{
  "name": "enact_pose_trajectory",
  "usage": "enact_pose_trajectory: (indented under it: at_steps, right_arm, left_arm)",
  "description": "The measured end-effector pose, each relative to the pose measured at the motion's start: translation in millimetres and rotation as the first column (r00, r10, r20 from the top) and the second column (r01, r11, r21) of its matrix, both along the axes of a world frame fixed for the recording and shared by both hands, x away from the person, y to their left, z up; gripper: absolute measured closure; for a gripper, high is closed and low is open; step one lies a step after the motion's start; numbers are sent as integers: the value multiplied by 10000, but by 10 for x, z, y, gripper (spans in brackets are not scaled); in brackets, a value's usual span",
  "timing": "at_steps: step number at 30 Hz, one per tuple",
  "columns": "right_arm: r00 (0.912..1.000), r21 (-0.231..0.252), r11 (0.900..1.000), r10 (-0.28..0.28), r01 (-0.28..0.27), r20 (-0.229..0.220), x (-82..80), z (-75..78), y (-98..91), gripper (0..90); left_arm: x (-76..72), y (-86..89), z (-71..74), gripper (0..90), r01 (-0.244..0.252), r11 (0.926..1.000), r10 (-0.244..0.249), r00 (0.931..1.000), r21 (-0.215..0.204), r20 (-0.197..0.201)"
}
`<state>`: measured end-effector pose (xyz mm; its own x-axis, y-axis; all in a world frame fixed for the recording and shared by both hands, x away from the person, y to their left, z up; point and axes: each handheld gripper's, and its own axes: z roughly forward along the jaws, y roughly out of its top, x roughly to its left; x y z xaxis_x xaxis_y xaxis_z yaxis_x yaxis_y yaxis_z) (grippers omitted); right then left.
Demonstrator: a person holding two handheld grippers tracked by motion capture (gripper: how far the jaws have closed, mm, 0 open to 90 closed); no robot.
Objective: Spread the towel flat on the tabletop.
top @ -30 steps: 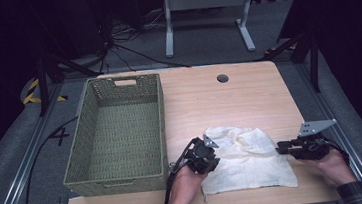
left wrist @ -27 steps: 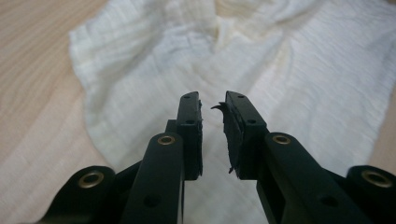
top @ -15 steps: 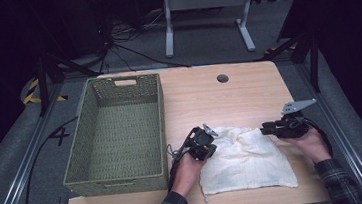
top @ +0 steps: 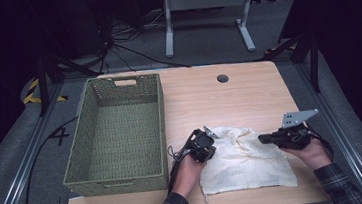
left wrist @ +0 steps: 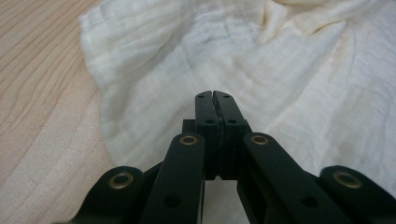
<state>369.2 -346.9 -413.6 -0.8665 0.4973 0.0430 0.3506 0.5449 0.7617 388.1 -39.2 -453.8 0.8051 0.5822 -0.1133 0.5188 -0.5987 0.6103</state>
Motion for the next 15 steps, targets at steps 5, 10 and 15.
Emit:
enact_pose_trajectory:
  at_steps: [5, 10, 15]
  right_arm:
    - [9986, -514, 9974, 501, -508, -143, -270, -73, 105, 888]
    - [9950, -1002, 9918, 723, -790, -693, -399, -217, 144, 886]
    - [9908, -1145, 9896, 746, -875, -1126, -419, -291, 118, 803]
  left_arm:
    - [-1, 11, -3, 898, 13, 10000, -13, 10000, -28, 7]
    - [-8, 8, -5, 898, -4, 10000, 4, 10000, -37, 21]
    - [1, 20, -6, 898, 43, 9999, -43, 10000, -91, -9]
